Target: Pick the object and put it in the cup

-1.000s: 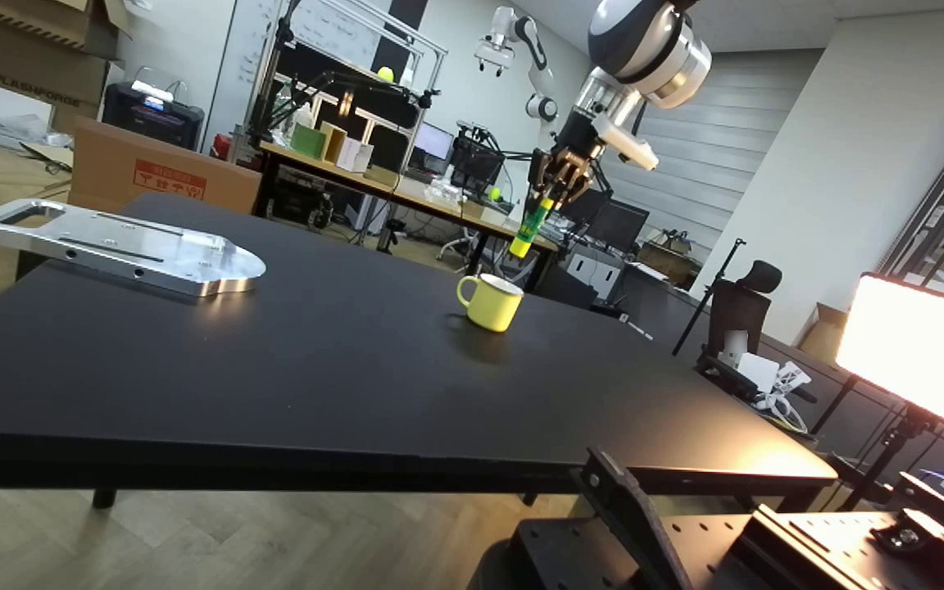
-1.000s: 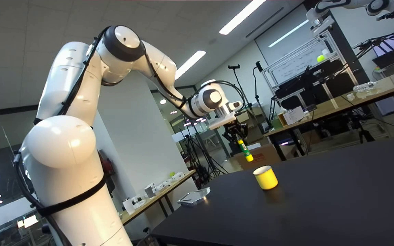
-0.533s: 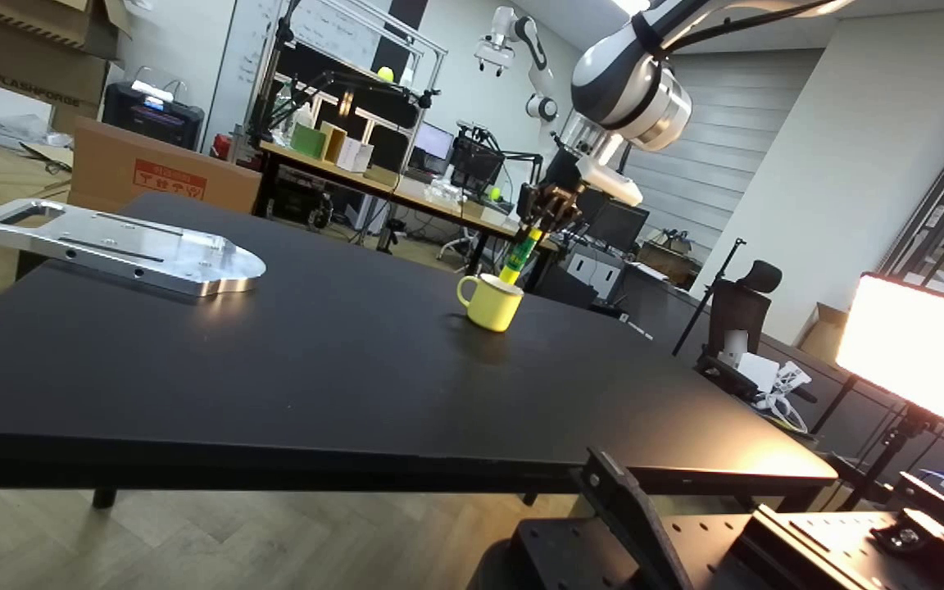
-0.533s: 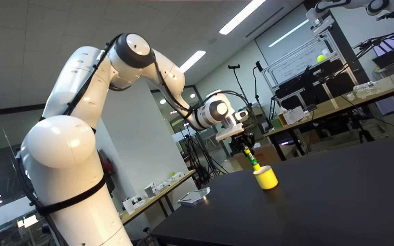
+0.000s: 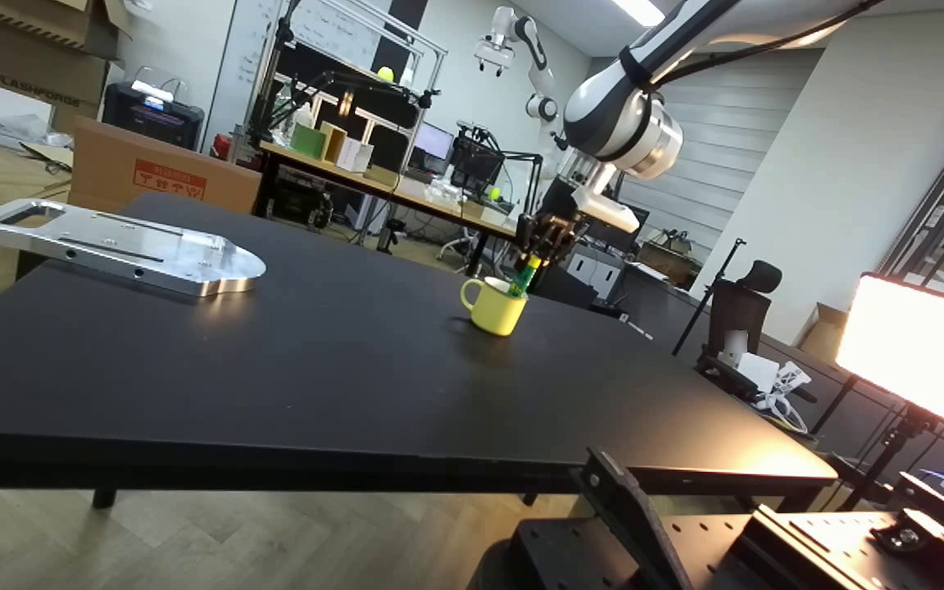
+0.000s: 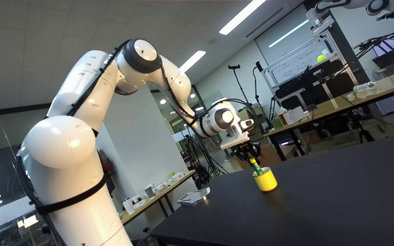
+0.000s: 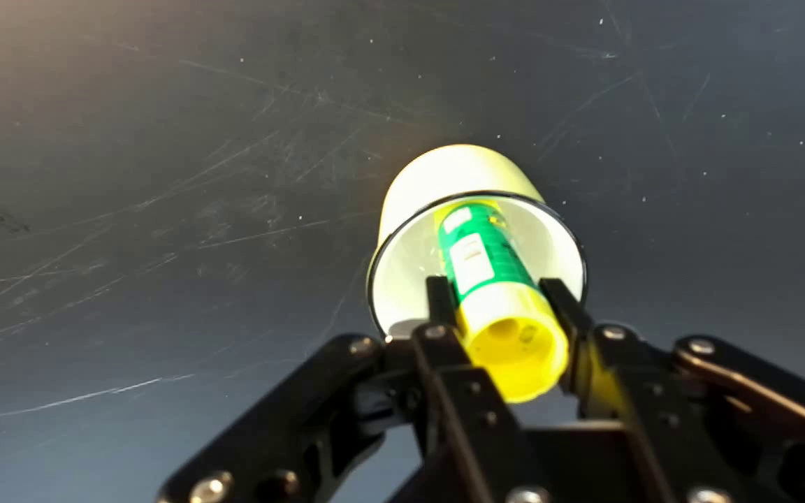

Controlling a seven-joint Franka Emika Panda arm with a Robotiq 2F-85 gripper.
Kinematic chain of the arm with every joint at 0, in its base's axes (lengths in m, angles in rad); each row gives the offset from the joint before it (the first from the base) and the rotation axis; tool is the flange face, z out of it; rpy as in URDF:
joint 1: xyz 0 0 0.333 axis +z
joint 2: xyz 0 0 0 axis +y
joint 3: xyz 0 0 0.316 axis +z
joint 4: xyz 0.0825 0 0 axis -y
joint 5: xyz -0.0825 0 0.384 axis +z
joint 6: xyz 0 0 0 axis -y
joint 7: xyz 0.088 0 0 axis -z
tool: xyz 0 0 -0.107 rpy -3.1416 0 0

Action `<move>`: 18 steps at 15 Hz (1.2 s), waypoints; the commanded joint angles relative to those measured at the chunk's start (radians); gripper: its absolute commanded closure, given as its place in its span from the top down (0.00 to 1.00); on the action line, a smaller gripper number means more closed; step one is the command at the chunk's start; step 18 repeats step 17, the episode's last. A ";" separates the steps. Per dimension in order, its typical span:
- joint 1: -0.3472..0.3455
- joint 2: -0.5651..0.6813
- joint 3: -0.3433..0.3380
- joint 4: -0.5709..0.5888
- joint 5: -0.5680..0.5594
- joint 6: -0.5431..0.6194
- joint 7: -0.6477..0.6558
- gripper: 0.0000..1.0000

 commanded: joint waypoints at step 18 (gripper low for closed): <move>-0.049 -0.114 -0.001 -0.001 -0.006 -0.172 0.001 1.00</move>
